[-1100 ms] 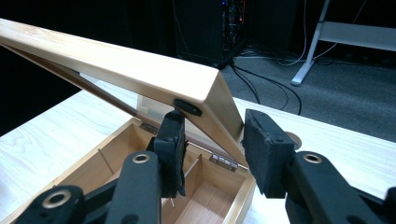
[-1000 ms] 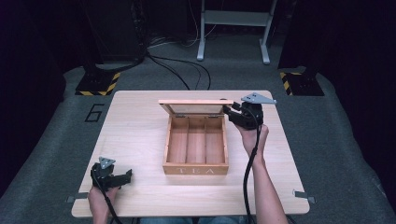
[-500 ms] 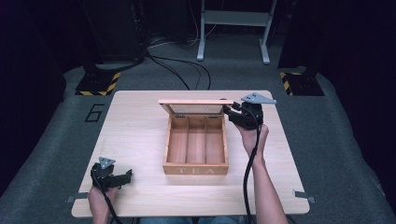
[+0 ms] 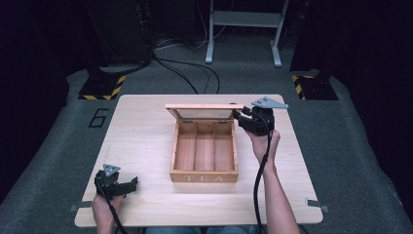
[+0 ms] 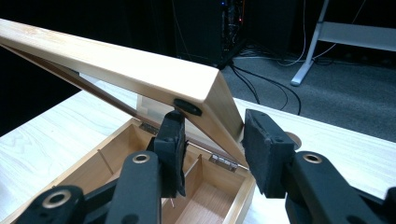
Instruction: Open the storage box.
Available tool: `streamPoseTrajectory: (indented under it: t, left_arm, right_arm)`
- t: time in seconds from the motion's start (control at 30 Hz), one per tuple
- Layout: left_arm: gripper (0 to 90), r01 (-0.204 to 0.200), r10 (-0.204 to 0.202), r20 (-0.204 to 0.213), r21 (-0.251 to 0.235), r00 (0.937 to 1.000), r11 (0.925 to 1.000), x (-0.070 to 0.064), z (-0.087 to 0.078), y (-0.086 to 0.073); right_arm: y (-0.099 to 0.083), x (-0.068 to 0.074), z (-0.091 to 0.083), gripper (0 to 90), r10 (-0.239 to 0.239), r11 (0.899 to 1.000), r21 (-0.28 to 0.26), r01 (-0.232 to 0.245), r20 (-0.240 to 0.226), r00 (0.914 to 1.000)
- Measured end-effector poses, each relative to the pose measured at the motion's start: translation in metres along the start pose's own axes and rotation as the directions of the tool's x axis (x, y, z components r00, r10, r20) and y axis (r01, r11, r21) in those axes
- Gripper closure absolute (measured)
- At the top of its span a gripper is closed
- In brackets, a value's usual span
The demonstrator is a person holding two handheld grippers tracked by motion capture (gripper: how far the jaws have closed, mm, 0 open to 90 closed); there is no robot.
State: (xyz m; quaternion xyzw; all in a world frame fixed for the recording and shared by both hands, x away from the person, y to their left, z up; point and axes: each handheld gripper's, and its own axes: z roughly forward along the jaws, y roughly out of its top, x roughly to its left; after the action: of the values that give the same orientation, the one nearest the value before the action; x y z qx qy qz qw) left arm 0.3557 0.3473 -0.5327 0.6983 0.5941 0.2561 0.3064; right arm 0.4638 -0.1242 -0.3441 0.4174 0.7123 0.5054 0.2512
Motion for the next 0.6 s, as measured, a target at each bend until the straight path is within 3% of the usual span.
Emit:
streamPoseTrajectory:
  t: [0.6]
  left_arm:
    - [3.4,0.0,0.0,0.0,0.0,1.0,1.0,0.0,0.0,0.0]
  right_arm:
    - [-0.0004,0.0,-0.0003,59.4,-0.001,1.0,0.001,0.001,0.001,1.0]
